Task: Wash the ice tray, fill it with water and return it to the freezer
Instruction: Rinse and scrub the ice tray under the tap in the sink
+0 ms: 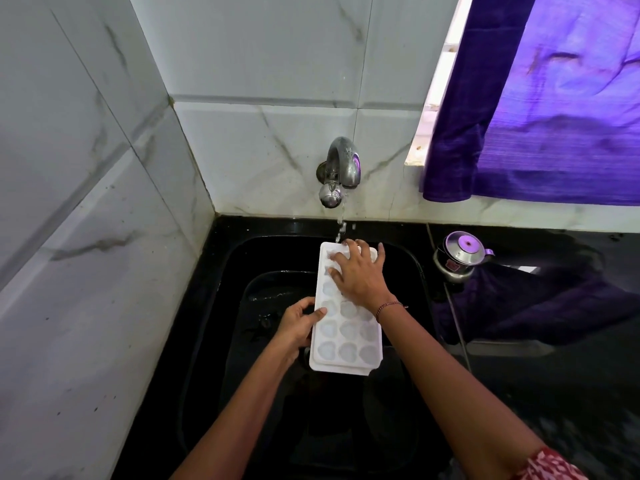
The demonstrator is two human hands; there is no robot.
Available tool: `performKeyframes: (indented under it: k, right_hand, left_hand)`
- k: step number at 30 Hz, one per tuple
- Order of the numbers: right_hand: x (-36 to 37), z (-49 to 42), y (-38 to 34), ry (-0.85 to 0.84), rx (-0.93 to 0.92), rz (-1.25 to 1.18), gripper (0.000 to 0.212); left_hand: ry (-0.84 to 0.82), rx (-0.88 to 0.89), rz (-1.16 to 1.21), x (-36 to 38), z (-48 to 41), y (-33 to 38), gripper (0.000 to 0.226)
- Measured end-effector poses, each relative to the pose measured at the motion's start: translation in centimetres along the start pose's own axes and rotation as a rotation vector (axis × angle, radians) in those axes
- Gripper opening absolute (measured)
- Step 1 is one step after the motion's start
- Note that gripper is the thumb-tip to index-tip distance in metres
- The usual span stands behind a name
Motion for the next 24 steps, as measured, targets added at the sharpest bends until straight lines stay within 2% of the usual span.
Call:
performKeyframes:
  k: [7, 12, 24]
  right_hand:
    - [-0.1, -0.5, -0.1, -0.071, -0.029, 0.004, 0.043]
    - [-0.5, -0.6, -0.2, -0.066, -0.115, 0.168, 0.045]
    - [0.2, -0.5, 0.2, 0.003, -0.075, -0.036, 0.046]
  left_hand:
    - [0.013, -0.012, -0.003, -0.2, 0.0, -0.4, 0.015]
    - [0.024, -0.03, 0.014, 0.0, 0.2, -0.6, 0.013]
    - [0.035, -0.029, 0.009, -1.1, 0.5, -0.7, 0.017]
Point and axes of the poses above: each hand's wrist, its own z-axis away from the middle knuckle, its own x-axis out of the palm, y = z × x, the point moved 1 cm from there along -z, towards the middle knuckle, and after that the axes turned 5 degrees about -x, right-handed, at the moved point
